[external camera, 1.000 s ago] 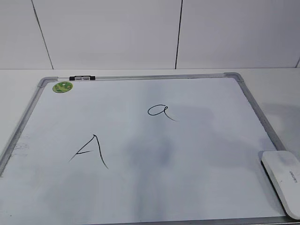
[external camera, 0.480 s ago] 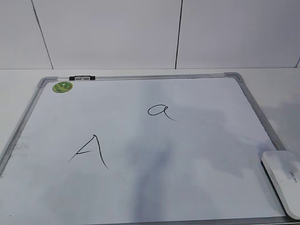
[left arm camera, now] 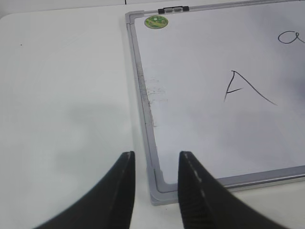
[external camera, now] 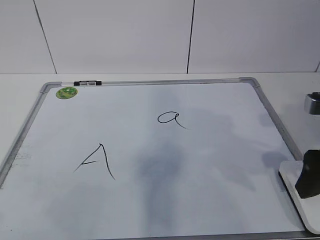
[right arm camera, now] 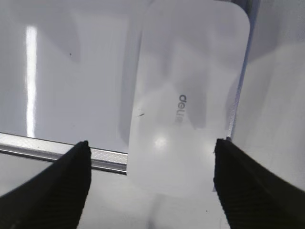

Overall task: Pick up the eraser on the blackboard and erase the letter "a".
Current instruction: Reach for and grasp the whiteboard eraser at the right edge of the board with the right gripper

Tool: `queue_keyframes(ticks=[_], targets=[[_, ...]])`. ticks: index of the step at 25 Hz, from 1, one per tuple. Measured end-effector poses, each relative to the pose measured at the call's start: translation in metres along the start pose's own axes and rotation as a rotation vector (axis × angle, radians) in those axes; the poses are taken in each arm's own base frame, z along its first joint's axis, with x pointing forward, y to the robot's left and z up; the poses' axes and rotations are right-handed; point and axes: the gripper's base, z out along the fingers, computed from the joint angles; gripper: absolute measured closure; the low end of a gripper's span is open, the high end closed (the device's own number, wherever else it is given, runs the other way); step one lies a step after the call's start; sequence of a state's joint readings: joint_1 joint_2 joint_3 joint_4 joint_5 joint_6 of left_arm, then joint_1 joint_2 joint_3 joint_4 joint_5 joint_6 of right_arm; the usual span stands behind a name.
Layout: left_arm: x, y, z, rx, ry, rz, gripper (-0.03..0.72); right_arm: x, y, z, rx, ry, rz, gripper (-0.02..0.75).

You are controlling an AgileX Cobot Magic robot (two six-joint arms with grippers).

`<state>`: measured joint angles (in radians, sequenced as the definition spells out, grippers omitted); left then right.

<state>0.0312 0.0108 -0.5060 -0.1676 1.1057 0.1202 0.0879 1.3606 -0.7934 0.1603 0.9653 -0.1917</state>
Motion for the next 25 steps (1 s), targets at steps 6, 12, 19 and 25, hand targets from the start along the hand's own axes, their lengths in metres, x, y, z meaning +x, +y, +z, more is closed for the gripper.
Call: queue_keyframes(ticks=[6,12,19,25], targets=[[0.0,0.0,0.0,0.0,0.0,0.0,0.449,-0.005,-0.003,0.002,0.031,-0.019,0.004,0.13],[0.0,0.0,0.0,0.0,0.0,0.0,0.449,-0.007,-0.006,0.009,0.042,-0.001,0.044,0.13],[0.0,0.0,0.0,0.0,0.0,0.0,0.449,-0.01,-0.011,0.024,0.067,0.057,0.069,0.13],[0.0,0.0,0.0,0.0,0.0,0.0,0.449,-0.014,-0.012,0.028,0.076,0.044,0.072,0.13]])
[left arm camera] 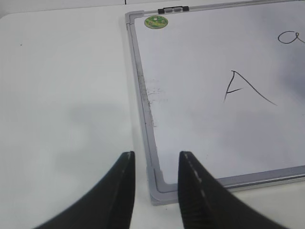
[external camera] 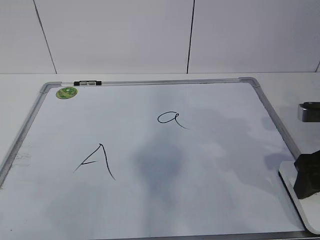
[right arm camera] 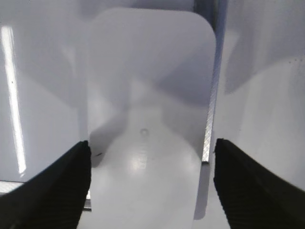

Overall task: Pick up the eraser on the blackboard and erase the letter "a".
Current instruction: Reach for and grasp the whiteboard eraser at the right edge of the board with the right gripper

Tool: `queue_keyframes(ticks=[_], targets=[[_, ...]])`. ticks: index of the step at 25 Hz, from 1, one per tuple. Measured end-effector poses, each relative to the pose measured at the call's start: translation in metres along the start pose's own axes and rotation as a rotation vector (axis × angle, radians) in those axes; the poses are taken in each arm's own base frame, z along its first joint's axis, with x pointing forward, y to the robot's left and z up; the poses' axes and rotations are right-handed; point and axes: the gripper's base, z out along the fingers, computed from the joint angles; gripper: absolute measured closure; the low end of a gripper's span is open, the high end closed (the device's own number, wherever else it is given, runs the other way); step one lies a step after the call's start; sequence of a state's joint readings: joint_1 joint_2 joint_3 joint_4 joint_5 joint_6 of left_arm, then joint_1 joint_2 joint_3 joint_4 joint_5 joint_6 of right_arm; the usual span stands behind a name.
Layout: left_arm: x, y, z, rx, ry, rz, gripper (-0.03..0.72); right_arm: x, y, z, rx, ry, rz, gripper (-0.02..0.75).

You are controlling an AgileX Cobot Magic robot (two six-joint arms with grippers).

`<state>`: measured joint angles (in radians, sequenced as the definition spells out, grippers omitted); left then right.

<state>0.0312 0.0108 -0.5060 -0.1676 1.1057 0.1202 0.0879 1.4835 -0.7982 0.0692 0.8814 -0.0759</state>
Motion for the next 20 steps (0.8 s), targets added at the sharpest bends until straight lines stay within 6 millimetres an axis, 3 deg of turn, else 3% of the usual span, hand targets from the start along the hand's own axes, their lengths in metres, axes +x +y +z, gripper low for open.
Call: queue_keyframes(ticks=[20], targets=[[0.0,0.0,0.0,0.0,0.0,0.0,0.449,-0.0048,0.0016,0.0078,-0.013,0.004,0.014,0.115]])
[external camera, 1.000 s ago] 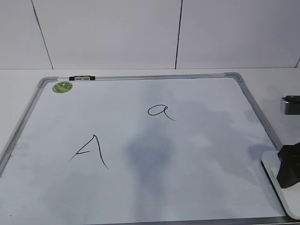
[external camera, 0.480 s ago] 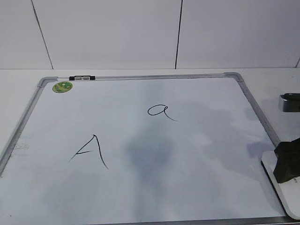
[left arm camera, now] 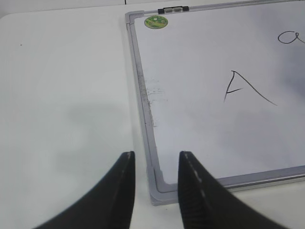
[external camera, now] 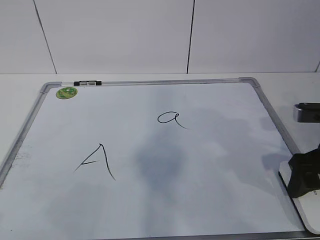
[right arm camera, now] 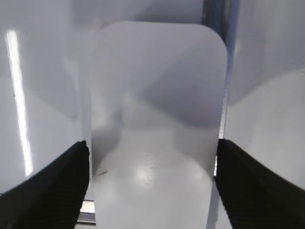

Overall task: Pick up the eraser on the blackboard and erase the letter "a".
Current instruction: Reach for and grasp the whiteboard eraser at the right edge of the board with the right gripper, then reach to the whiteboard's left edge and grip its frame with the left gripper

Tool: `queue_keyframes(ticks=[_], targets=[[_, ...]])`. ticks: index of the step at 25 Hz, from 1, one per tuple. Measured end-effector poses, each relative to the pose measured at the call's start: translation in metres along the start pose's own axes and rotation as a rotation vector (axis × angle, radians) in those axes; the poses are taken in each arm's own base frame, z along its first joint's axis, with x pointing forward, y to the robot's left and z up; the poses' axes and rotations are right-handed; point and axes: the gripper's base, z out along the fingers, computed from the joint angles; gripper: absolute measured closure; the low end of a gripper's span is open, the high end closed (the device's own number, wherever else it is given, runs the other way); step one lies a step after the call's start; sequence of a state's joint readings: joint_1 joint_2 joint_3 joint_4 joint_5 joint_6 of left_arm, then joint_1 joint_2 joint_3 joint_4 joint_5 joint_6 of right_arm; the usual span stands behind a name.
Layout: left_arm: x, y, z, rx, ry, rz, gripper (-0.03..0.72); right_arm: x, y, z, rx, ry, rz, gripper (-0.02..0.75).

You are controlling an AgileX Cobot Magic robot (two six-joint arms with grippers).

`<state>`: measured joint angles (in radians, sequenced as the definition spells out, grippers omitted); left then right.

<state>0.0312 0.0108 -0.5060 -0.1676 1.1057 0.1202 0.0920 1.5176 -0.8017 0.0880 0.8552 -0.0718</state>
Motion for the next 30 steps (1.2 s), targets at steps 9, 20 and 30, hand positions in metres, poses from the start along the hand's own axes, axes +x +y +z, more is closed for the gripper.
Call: queue_keyframes(ticks=[9,20,30], targets=[[0.0,0.0,0.0,0.0,0.0,0.0,0.449,-0.002,0.0,0.009,-0.002,0.032,0.004,0.111],[0.0,0.0,0.0,0.0,0.0,0.0,0.449,-0.003,-0.001,0.012,-0.003,0.031,0.006,0.143],[0.0,0.0,0.0,0.0,0.0,0.0,0.449,-0.004,-0.001,0.013,-0.004,0.034,0.007,0.192]])
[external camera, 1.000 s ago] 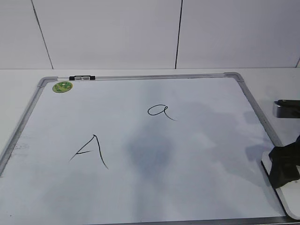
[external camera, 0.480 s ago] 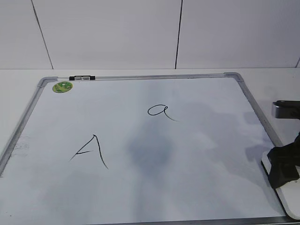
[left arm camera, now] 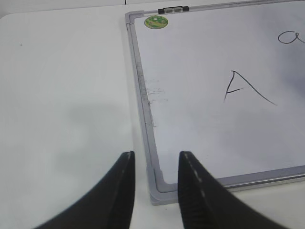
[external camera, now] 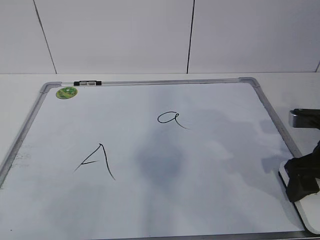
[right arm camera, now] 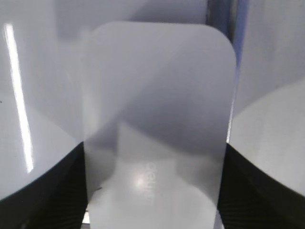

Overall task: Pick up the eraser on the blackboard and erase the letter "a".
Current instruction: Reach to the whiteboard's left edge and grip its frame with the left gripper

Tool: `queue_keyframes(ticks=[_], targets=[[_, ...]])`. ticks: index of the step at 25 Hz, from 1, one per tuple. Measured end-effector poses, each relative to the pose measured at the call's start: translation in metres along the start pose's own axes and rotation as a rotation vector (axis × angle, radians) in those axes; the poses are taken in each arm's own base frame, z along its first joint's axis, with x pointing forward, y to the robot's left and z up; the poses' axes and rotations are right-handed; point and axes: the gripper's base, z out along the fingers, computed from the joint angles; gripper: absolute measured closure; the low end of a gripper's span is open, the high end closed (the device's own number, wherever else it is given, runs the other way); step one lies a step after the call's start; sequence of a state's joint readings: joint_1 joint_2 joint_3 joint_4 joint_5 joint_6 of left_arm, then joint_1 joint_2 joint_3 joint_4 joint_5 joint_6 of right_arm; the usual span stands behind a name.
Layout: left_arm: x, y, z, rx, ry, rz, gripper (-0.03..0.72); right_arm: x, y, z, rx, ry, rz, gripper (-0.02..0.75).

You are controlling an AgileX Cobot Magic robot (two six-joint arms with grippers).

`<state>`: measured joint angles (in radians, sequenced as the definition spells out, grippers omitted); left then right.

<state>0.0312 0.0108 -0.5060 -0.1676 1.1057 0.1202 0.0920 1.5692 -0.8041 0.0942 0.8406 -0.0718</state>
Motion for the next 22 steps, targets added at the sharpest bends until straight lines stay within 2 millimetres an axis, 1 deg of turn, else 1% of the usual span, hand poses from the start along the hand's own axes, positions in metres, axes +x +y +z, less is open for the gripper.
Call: queue_keyframes(ticks=[8,14,19,22], targets=[[0.0,0.0,0.0,0.0,0.0,0.0,0.449,-0.001,0.0,-0.001,0.0,-0.002,0.0,0.192],[0.0,0.0,0.0,0.0,0.0,0.0,0.449,-0.007,0.0,-0.006,-0.001,-0.016,-0.006,0.192],[0.0,0.0,0.0,0.0,0.0,0.0,0.449,-0.009,0.002,-0.026,-0.003,-0.045,-0.02,0.192],[0.0,0.0,0.0,0.0,0.0,0.0,0.449,-0.007,0.004,-0.042,-0.011,-0.042,-0.025,0.192]])
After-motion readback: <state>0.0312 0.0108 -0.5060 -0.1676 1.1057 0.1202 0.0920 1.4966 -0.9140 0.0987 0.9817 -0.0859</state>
